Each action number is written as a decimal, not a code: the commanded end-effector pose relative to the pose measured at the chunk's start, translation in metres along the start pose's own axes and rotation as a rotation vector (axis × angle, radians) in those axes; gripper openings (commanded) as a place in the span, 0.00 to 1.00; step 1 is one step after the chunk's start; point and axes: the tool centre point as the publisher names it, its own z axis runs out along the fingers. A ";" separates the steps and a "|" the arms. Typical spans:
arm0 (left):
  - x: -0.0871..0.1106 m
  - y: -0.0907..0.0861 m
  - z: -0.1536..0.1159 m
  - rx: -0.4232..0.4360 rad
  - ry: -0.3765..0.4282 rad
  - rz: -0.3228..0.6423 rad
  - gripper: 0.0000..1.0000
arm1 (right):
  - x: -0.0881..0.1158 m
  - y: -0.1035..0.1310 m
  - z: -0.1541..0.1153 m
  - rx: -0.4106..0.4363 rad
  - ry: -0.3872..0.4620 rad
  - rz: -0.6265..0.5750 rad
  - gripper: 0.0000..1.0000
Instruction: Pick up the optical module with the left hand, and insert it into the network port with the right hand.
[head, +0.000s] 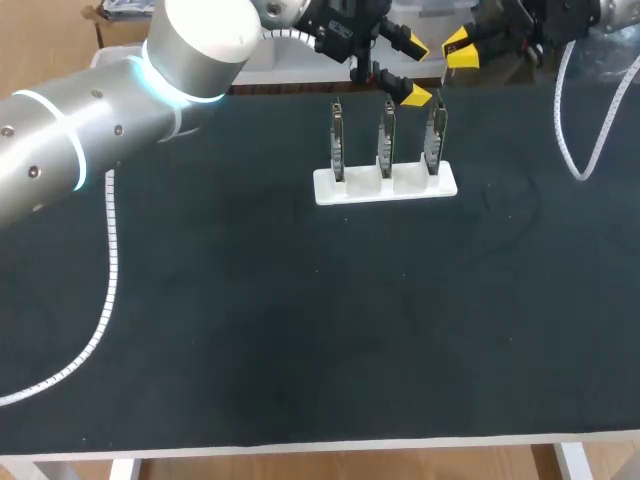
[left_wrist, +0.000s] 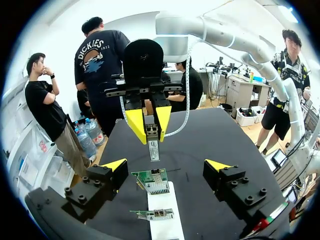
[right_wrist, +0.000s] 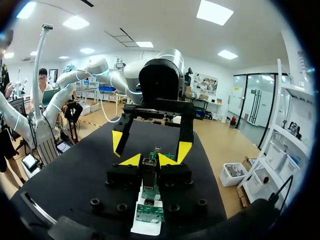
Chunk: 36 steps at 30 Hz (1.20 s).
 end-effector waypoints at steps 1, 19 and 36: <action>0.000 0.002 0.000 0.005 0.003 0.002 1.00 | 0.000 -0.001 0.000 -0.002 0.000 0.000 0.00; 0.000 0.002 0.000 0.005 0.003 0.002 1.00 | 0.002 -0.002 0.002 -0.011 -0.022 0.006 0.00; 0.000 0.002 0.000 0.005 0.003 0.002 1.00 | 0.008 -0.002 -0.004 -0.028 -0.020 0.026 0.00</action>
